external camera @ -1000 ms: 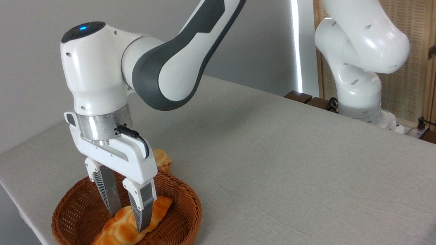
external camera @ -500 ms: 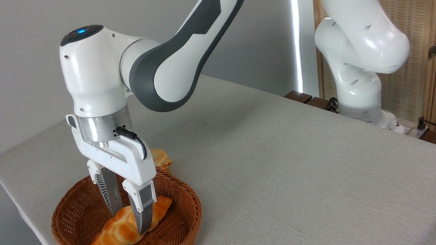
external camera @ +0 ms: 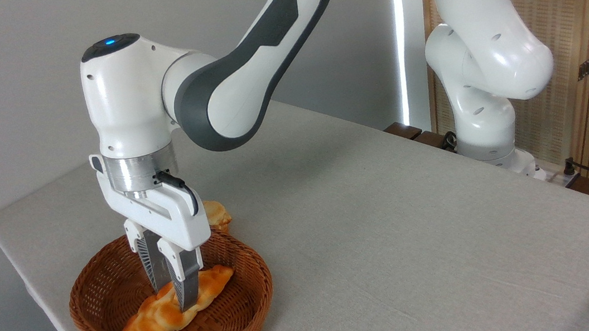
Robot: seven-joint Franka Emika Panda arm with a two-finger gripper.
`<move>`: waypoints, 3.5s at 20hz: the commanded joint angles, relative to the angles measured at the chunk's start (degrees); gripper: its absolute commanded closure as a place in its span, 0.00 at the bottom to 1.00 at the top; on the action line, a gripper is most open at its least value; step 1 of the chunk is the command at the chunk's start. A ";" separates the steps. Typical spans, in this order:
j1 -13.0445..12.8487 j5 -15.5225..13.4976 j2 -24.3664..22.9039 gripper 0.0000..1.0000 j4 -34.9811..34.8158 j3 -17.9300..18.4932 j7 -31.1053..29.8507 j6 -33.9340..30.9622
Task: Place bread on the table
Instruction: 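Close the gripper around the middle of the croissant roll, then lift the croissant out of the basket and carry it beside the basket, then lower the croissant onto the table and open the gripper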
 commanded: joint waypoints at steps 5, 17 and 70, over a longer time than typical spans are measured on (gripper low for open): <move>-0.10 -0.13 -3.35 0.55 -0.14 0.58 -0.98 -0.04; -0.19 -3.29 -13.54 0.52 -0.22 0.40 -1.07 -16.46; -0.89 -7.08 -18.39 0.00 -11.12 -0.21 -1.07 -28.69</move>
